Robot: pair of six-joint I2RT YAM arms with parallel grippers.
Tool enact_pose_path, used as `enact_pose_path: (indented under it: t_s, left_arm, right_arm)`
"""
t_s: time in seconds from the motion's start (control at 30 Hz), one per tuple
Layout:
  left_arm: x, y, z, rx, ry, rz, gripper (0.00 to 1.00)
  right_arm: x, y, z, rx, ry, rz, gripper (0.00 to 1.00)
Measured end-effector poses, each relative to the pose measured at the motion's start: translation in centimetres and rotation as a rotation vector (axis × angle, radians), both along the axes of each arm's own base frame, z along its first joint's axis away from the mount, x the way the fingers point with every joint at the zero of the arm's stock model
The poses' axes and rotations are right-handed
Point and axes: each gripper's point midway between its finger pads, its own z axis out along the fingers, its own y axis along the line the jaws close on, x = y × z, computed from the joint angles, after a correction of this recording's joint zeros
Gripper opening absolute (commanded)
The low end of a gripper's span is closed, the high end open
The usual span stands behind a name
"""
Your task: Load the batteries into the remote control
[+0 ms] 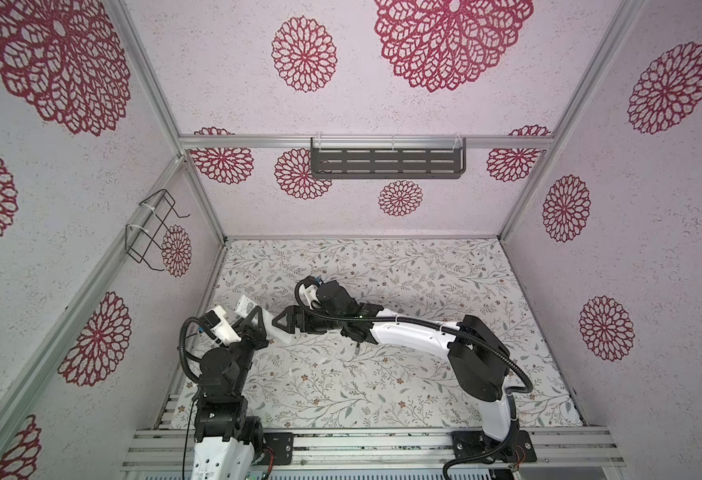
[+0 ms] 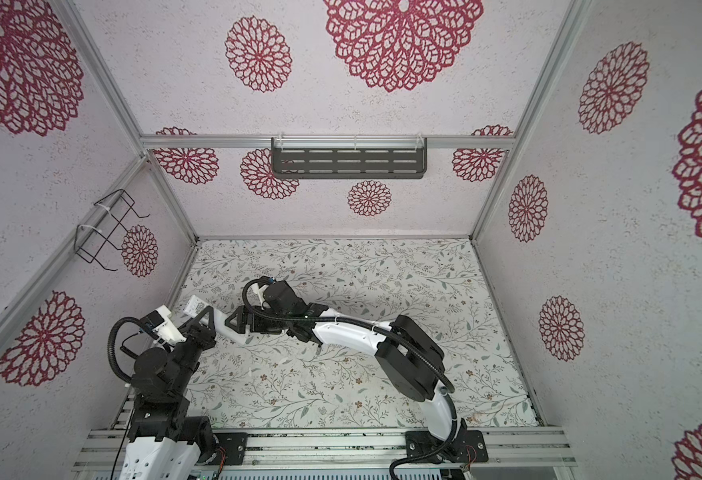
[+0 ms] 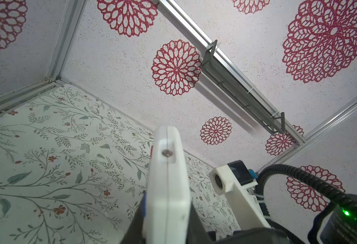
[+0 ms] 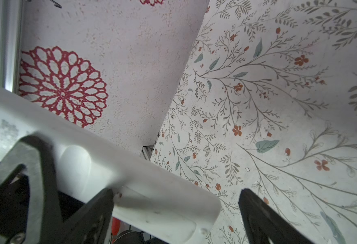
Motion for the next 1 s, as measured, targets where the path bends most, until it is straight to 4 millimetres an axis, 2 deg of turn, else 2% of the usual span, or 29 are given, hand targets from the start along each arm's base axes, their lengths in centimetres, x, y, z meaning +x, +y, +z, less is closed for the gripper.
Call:
enact_pose_path:
  t_s: [0.27, 1.0]
  left_arm:
    - [0.0, -0.3, -0.4, 0.002, 0.018, -0.014, 0.07]
    - [0.0, -0.6, -0.3, 0.002, 0.013, -0.031, 0.08]
  right_arm:
    - [-0.1, -0.6, -0.6, -0.007, 0.005, -0.004, 0.95]
    - [0.0, -1.3, 0.1, 0.011, -0.024, -0.002, 0.96]
